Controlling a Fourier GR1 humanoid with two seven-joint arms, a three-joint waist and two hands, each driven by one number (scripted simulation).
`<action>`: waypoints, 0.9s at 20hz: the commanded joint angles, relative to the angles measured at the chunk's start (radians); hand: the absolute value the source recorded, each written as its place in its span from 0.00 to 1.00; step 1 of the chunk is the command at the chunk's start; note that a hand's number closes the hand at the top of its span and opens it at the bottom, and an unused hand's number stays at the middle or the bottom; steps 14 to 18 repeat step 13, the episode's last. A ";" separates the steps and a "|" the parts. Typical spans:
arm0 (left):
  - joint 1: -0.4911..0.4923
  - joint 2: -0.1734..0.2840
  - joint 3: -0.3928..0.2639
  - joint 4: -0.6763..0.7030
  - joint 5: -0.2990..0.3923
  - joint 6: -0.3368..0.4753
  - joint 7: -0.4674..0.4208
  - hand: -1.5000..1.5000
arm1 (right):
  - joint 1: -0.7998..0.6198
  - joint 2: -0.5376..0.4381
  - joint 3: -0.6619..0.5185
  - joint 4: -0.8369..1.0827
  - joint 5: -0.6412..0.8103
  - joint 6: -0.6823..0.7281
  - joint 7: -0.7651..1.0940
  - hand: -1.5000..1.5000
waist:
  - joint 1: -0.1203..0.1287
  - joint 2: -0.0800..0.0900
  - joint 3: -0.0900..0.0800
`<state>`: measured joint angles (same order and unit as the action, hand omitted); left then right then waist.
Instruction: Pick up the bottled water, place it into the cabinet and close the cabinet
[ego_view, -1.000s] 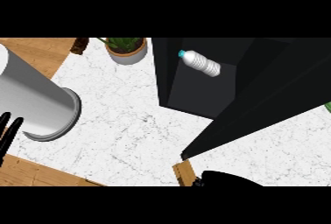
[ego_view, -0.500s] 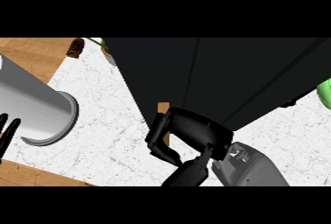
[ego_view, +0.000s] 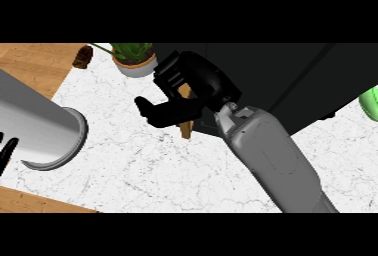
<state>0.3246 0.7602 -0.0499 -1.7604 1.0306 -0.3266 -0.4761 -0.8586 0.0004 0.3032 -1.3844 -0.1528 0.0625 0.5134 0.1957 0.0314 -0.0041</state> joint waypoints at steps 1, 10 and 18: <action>0.010 0.001 0.014 0.015 0.006 -0.021 -0.006 0.00 | -0.154 0.000 -0.053 0.191 0.019 -0.135 -0.068 1.00 | 0.003 0.008 -0.001; 0.017 -0.005 0.021 0.003 0.008 -0.035 -0.011 0.00 | -0.196 0.000 -0.094 0.279 -0.097 -0.296 -0.120 0.00 | -0.019 0.011 0.001; 0.041 -0.019 0.015 -0.001 -0.001 -0.030 -0.017 0.00 | -0.199 0.000 -0.088 0.317 -0.121 -0.293 -0.142 0.00 | -0.025 0.010 0.002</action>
